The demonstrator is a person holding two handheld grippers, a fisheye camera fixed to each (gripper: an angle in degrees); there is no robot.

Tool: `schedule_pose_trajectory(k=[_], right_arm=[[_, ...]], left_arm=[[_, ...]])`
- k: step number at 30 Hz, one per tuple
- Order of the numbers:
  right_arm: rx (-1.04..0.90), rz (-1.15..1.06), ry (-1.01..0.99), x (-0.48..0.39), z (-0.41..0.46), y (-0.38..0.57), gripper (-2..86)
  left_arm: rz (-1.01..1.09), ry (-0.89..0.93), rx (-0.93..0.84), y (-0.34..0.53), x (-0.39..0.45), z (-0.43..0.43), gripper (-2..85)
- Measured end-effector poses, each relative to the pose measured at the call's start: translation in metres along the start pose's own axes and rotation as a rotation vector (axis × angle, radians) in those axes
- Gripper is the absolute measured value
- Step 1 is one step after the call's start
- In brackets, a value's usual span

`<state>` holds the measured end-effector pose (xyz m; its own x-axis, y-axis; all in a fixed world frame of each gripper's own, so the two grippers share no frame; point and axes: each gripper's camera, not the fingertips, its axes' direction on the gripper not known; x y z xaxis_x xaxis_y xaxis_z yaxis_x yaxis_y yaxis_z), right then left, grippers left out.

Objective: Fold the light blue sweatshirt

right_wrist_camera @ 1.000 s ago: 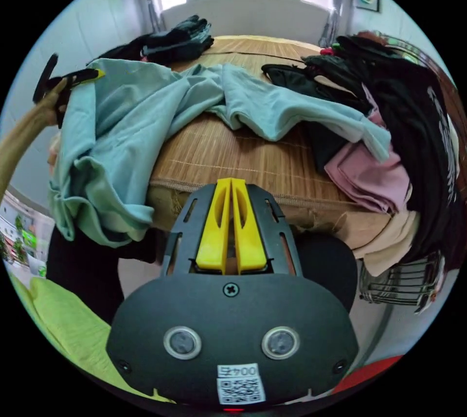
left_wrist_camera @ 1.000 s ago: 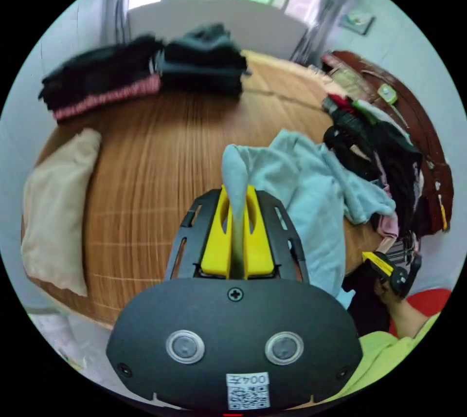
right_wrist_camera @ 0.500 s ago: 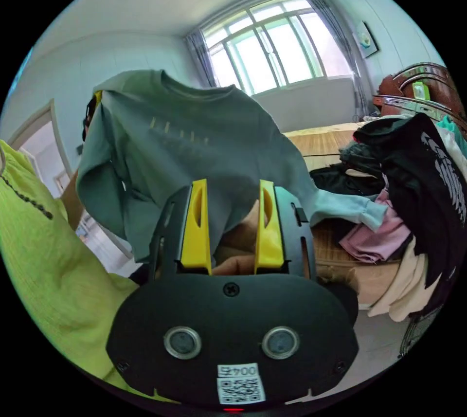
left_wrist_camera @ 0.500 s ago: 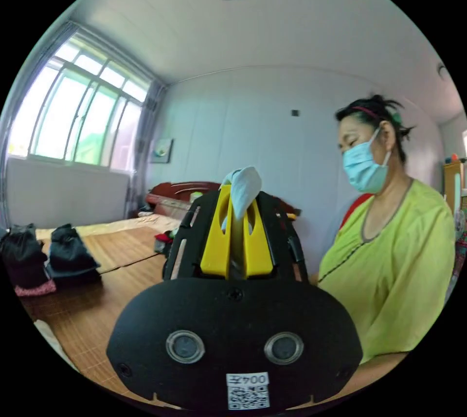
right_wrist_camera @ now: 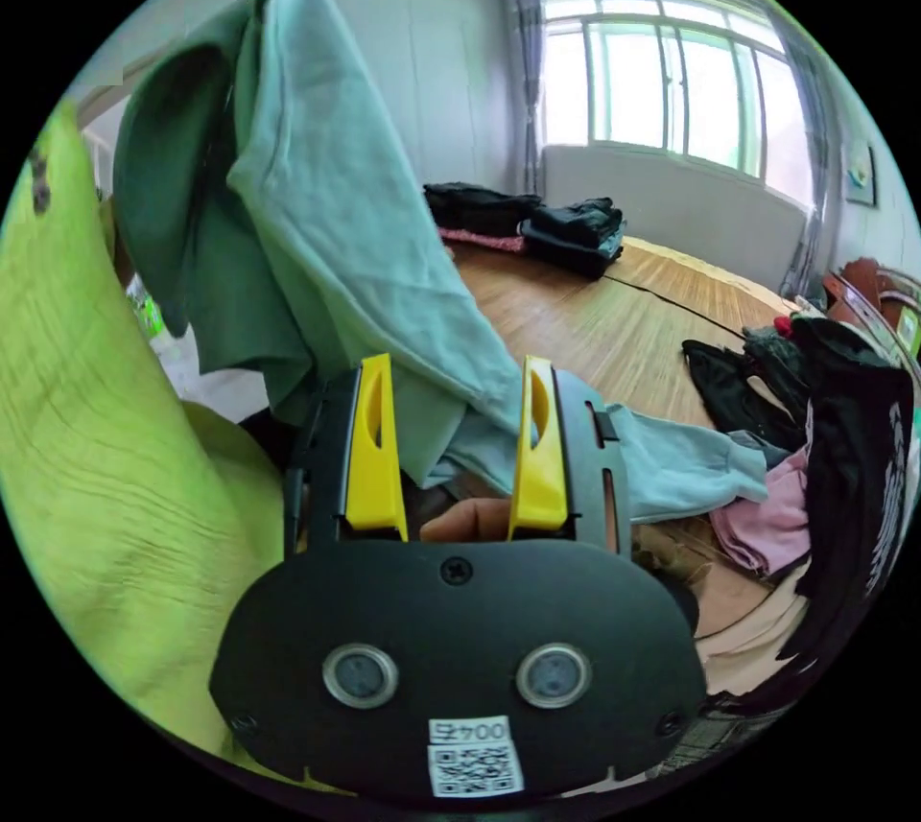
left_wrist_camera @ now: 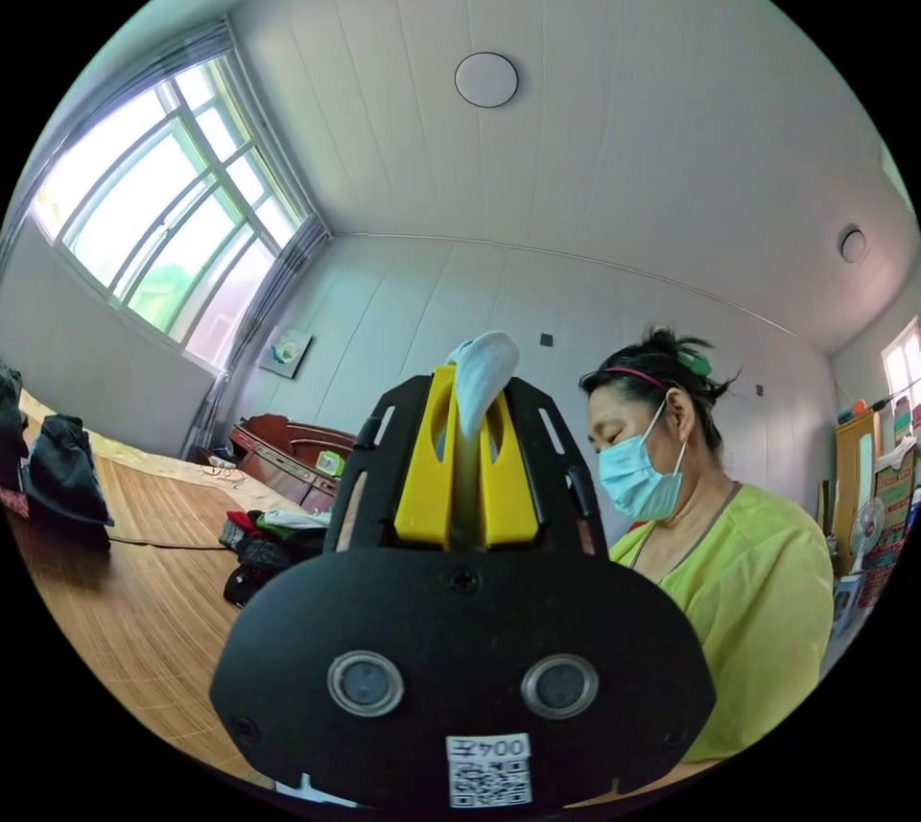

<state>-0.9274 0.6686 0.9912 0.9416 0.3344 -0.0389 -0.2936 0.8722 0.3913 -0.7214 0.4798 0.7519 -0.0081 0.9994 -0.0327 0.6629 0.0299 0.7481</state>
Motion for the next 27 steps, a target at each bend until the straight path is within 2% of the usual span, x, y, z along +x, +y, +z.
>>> schedule_pose_trajectory(k=[5,11,16,22,25,27], right_arm=[[-0.105,-0.149,0.073,-0.038,0.043,0.018,17.7],[-0.081,-0.121,0.157,-0.019,0.047,0.029,14.1],[-0.164,-0.235,0.235,-0.024,0.078,0.047,12.6],[-0.144,-0.350,0.292,-0.040,0.105,0.057,4.8],[-0.162,-0.267,0.257,-0.019,0.108,0.051,3.6],[-0.131,-0.011,0.121,0.028,0.088,0.042,3.2]], left_arm=[[-0.009,0.023,-0.037,-0.014,0.021,-0.006,-0.2],[-0.021,0.031,-0.050,-0.026,0.051,-0.024,-0.2],[-0.012,0.020,-0.052,-0.036,0.083,-0.041,-0.2],[-0.017,-0.009,-0.064,-0.047,0.124,-0.056,-0.2],[0.007,-0.066,-0.088,-0.056,0.151,-0.067,-0.2],[0.009,-0.112,-0.105,-0.064,0.167,-0.076,-0.2]])
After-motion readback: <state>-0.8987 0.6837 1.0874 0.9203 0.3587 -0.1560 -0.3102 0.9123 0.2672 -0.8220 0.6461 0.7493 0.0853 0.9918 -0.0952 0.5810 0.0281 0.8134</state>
